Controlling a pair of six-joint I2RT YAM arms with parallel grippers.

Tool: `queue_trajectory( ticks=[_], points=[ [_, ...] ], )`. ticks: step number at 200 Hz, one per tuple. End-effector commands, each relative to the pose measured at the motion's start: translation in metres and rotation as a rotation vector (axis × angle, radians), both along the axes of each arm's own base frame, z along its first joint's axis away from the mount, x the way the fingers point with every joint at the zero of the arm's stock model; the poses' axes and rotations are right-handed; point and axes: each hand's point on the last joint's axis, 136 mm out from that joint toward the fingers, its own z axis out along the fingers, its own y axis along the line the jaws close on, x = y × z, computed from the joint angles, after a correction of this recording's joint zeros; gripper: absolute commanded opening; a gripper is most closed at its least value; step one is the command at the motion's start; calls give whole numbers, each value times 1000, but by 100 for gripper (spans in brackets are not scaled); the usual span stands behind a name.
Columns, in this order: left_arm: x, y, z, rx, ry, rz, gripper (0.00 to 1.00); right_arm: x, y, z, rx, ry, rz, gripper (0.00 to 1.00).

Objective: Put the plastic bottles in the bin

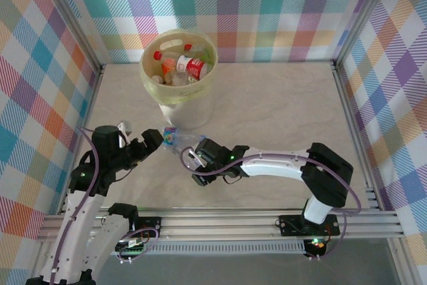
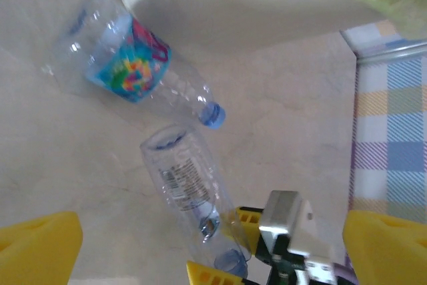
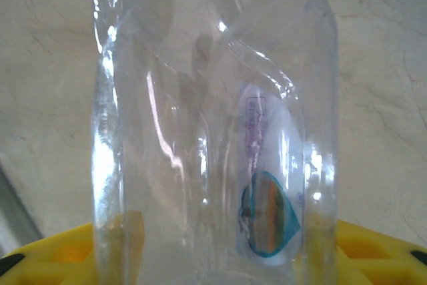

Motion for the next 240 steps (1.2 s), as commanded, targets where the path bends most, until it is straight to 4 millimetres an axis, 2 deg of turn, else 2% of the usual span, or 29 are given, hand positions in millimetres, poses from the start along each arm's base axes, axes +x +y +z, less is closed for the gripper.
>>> queue_trajectory(
  ticks=[1, 59, 86, 135, 175, 217, 231, 240],
  points=[
    [4, -22, 13, -174, -19, -24, 100, -1, 17, 35, 162, 32, -58, 53],
    [5, -44, -2, -230, -5, -79, 100, -11, 40, 79, 317, 65, 5, 53],
    [6, -50, -9, -222, 0, -95, 99, -18, 46, 90, 363, 72, 48, 53],
    [8, -56, -17, -212, 11, -105, 90, -29, 48, 99, 412, 81, 102, 53],
    [9, -56, -17, -207, 8, -100, 75, -31, 46, 95, 397, 90, 102, 53],
    [10, -54, -10, -207, -9, -87, 52, -30, 45, 94, 394, 88, 96, 55],
    [9, -50, -6, -177, -22, -85, 50, -30, 44, 94, 393, 83, 92, 59],
    [9, -48, -3, -153, -27, -83, 49, -30, 43, 95, 396, 82, 92, 66]
  ],
)
